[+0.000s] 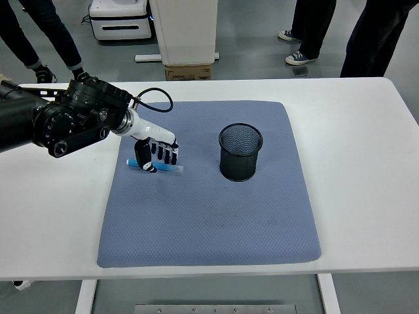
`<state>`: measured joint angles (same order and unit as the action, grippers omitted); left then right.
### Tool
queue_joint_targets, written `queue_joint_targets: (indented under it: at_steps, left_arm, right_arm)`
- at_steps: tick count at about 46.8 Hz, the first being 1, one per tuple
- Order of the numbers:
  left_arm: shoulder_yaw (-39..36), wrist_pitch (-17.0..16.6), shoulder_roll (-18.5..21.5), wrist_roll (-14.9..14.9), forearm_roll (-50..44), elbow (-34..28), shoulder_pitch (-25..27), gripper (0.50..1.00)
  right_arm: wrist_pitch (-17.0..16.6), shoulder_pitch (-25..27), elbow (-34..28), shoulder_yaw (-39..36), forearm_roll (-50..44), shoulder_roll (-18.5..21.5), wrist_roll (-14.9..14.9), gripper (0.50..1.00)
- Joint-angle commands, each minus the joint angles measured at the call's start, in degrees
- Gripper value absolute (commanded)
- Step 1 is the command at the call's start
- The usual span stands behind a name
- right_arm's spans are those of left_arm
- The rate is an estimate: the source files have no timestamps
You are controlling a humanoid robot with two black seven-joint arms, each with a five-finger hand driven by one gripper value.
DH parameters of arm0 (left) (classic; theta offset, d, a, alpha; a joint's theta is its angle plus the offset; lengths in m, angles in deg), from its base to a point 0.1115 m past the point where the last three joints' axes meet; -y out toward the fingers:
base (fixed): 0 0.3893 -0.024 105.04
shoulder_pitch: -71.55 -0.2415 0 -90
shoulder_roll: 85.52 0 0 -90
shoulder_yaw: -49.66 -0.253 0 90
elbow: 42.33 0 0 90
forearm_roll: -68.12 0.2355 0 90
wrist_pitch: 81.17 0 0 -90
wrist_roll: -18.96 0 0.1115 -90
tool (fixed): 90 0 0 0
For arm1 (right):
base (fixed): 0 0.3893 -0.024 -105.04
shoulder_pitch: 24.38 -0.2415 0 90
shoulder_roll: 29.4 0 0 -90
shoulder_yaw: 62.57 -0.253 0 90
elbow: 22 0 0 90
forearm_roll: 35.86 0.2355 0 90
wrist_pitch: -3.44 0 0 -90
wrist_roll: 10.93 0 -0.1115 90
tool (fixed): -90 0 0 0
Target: Left hand places marker in pen holder
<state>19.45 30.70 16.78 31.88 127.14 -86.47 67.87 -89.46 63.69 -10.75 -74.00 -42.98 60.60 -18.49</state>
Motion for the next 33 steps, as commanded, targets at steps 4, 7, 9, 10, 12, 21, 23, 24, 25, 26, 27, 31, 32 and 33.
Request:
queue_joint_targets:
  at_steps: [4, 7, 9, 10, 12, 21, 23, 24, 25, 26, 27, 31, 32, 33]
  left_arm:
    - [-0.02, -0.07, 0.0, 0.0, 0.04, 0.01, -0.02, 0.64]
    - [-0.02, -0.07, -0.17, 0.0, 0.04, 0.01, -0.02, 0.625]
    - [-0.11, 0.02, -0.43, 0.0, 0.04, 0.01, -0.11, 0.619]
    - [-0.11, -0.07, -0.52, 0.0, 0.04, 0.01, -0.11, 0.616]
    - [-0.11, 0.02, -0.61, 0.0, 0.13, 0.01, -0.19, 0.604]
    - [-0.2, 0.02, -0.61, 0.0, 0.48, 0.01, -0.19, 0.587]
    - [-0.29, -0.07, -0.61, 0.0, 0.66, 0.01, -0.19, 0.587]
    - [-0.2, 0.02, -0.61, 0.0, 0.66, 0.01, -0.19, 0.587]
    - [-0.29, -0.07, -0.61, 0.0, 0.66, 0.01, -0.28, 0.59]
    - [-0.29, -0.07, -0.61, 0.0, 0.66, 0.01, -0.37, 0.59]
    - [-0.29, 0.02, -0.61, 0.0, 0.66, 0.01, -0.54, 0.59]
    - [-0.29, 0.02, -0.52, 0.09, 0.66, -0.08, -0.9, 0.601]
    - [-0.29, 0.02, -0.52, 0.09, 0.66, -0.08, -0.98, 0.604]
    - [-0.2, 0.02, -0.52, 0.09, 0.66, -0.08, -0.98, 0.604]
  right_arm:
    - [0.0, 0.0, 0.0, 0.0, 0.0, 0.0, 0.0, 1.0]
    - [0.0, 0.0, 0.0, 0.0, 0.0, 0.0, 0.0, 1.0]
    - [0.0, 0.0, 0.0, 0.0, 0.0, 0.0, 0.0, 1.0]
    - [0.0, 0.0, 0.0, 0.0, 0.0, 0.0, 0.0, 1.0]
    - [0.0, 0.0, 0.0, 0.0, 0.0, 0.0, 0.0, 1.0]
    - [0.0, 0.0, 0.0, 0.0, 0.0, 0.0, 0.0, 1.0]
    - [0.0, 0.0, 0.0, 0.0, 0.0, 0.0, 0.0, 1.0]
    - [0.0, 0.0, 0.0, 0.0, 0.0, 0.0, 0.0, 1.0]
    - [0.0, 0.0, 0.0, 0.0, 0.0, 0.0, 0.0, 1.0]
    - [0.0, 0.0, 0.0, 0.0, 0.0, 0.0, 0.0, 1.0]
    - [0.0, 0.0, 0.0, 0.0, 0.0, 0.0, 0.0, 1.0]
    - [0.0, 0.0, 0.0, 0.0, 0.0, 0.0, 0.0, 1.0]
    - [0.0, 0.0, 0.0, 0.0, 0.0, 0.0, 0.0, 1.0]
    - [0.0, 0.0, 0.0, 0.0, 0.0, 0.0, 0.0, 1.0]
